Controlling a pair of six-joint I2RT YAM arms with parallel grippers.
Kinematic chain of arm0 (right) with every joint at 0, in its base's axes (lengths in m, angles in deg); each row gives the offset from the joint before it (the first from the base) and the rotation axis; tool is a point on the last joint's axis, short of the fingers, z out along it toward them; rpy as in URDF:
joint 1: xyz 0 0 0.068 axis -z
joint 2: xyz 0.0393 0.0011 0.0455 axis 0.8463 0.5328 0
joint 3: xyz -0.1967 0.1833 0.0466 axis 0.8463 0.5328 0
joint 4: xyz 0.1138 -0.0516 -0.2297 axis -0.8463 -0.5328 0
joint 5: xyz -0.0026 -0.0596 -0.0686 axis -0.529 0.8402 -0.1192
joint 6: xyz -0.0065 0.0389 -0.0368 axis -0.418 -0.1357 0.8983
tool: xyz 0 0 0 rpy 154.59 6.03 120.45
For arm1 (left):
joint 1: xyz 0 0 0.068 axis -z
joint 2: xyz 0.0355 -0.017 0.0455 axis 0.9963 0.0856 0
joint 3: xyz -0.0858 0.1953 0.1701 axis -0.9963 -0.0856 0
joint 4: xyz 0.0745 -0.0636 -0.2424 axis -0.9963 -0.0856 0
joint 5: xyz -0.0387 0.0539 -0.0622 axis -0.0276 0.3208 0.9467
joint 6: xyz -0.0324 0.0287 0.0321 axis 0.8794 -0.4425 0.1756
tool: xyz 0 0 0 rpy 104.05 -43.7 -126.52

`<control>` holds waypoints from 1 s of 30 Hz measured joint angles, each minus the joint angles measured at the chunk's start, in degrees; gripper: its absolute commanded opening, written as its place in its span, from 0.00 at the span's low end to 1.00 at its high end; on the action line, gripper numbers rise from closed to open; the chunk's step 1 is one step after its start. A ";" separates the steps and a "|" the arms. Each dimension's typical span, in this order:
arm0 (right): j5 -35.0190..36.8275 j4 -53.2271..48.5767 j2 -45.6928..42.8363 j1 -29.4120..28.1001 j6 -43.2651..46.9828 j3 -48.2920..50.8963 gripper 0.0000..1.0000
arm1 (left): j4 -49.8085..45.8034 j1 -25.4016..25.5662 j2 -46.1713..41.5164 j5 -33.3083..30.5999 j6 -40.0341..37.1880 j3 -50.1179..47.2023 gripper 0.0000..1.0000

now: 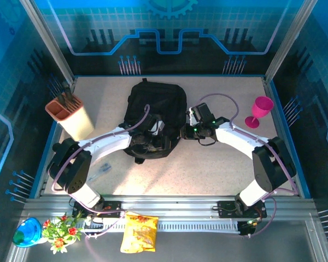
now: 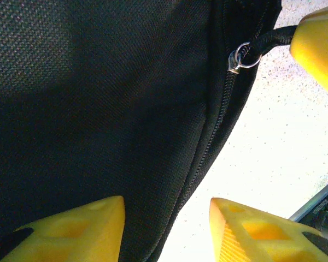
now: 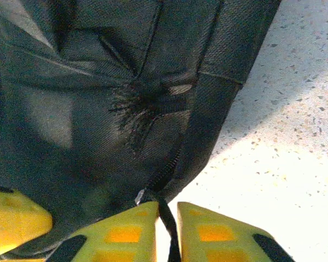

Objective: Pack the student bag
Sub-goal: Move the student bag to the center of the table.

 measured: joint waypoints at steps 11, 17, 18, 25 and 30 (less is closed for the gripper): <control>4.98 -0.37 3.30 -0.07 3.41 -5.57 0.00 | 0.68 1.18 1.22 -0.07 0.04 -0.09 0.33; 11.43 -2.14 7.26 -0.11 3.74 -10.25 0.00 | 3.30 2.08 1.95 -0.57 0.24 -3.26 0.27; 12.66 -2.62 7.89 -0.13 3.72 -10.99 0.00 | 3.85 2.08 1.97 -0.70 0.26 -3.93 0.26; 18.88 -4.87 10.95 -0.11 3.04 -14.56 0.00 | 6.43 2.19 2.29 -0.98 0.72 -5.95 0.25; 18.78 -6.16 11.17 -0.15 3.06 -15.63 0.17 | 5.97 2.23 1.95 -1.18 0.79 -5.92 0.33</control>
